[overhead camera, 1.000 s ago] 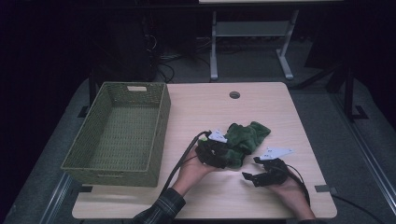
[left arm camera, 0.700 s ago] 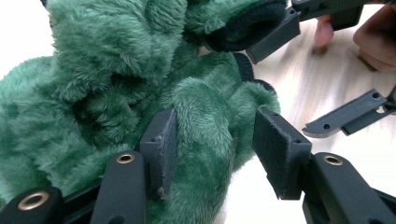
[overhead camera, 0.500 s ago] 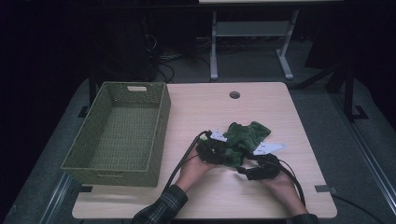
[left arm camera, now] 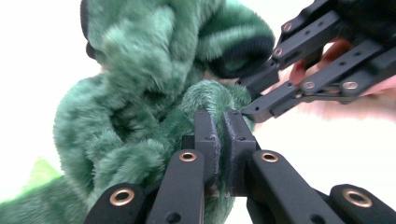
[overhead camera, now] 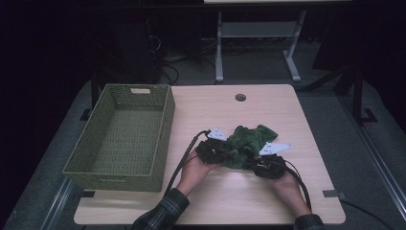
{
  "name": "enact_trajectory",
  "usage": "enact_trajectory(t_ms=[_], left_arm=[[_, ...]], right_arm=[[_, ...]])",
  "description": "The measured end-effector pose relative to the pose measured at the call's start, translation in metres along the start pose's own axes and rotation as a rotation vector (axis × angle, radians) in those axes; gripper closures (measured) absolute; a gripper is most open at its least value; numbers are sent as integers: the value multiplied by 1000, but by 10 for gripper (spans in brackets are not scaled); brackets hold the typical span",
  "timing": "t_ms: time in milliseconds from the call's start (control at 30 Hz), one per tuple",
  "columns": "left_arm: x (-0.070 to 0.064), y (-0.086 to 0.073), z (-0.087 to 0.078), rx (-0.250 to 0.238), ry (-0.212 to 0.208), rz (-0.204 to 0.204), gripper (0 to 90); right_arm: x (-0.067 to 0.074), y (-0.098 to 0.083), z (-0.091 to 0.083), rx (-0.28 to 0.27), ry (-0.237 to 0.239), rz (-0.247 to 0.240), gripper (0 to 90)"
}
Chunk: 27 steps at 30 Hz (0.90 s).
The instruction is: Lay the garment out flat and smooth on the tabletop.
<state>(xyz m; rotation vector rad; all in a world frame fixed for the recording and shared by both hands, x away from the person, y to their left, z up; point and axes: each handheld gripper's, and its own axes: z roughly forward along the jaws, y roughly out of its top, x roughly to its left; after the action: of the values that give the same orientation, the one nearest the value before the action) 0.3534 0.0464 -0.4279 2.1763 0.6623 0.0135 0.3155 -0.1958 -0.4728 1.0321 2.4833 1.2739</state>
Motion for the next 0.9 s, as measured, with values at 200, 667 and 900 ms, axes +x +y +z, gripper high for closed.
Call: enact_trajectory(t_ms=[200, 667, 900], left_arm=[[2, 1, -19, -40, -11, -24, 862], [10, -16, -61, -97, -5, -68, 863], [9, -26, -65, -85, 2, -89, 866]], right_arm=[[1, 0, -4, -1, 1, 0, 790], [-4, -8, -35, 34, -73, -24, 794], [-13, -16, -52, 39, -112, -13, 796]])
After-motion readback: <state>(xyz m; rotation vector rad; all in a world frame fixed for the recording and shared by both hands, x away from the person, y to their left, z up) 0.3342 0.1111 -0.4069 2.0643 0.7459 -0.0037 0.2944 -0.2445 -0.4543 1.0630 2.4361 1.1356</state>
